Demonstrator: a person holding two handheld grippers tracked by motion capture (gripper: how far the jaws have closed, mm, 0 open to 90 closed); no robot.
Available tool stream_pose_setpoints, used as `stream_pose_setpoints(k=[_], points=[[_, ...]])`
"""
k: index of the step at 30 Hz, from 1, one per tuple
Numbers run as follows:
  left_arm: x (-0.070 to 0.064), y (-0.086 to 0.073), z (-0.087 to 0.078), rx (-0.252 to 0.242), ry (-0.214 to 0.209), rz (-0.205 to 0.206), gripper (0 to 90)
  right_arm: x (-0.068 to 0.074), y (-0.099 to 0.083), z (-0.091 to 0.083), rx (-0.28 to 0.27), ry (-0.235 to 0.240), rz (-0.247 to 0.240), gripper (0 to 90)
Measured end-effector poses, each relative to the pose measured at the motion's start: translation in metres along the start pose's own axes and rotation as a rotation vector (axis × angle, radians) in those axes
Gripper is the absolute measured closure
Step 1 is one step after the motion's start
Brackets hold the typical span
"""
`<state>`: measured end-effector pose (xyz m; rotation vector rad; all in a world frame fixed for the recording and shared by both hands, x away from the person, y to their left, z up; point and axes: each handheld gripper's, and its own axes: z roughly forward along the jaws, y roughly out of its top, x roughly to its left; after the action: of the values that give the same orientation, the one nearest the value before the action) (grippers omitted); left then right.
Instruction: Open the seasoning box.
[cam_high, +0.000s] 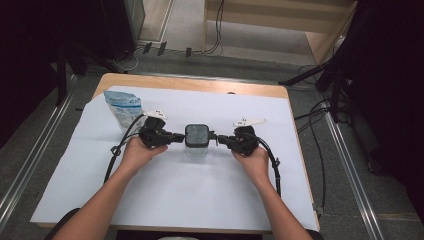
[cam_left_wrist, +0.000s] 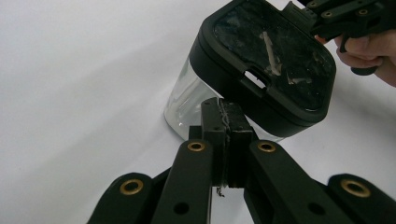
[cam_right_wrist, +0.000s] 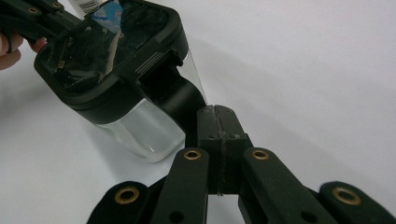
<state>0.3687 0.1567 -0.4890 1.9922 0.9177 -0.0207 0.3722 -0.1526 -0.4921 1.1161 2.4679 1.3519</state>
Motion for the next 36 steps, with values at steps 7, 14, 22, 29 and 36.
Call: stream_pose_setpoints(k=[7, 14, 22, 29, 36], points=[[0.001, 0.003, 0.003, -0.006, -0.01, 0.008, 90.0, 0.001, -0.003, -0.005, 0.015, -0.006, 0.002, 90.0], [0.004, 0.004, -0.008, -0.016, -0.013, 0.038, 84.0, 0.001, -0.001, -0.009, 0.002, -0.019, -0.006, 90.0], [-0.001, 0.008, -0.026, -0.034, -0.072, 0.079, 52.6, -0.003, -0.003, -0.025, -0.034, -0.009, 0.024, 74.3], [-0.011, 0.011, -0.027, -0.016, -0.086, 0.117, 21.6, 0.003, -0.006, -0.027, -0.063, -0.004, 0.033, 61.7], [-0.01, 0.02, -0.022, 0.061, -0.09, 0.153, 16.3, 0.011, -0.009, -0.029, -0.038, 0.001, 0.038, 61.4]])
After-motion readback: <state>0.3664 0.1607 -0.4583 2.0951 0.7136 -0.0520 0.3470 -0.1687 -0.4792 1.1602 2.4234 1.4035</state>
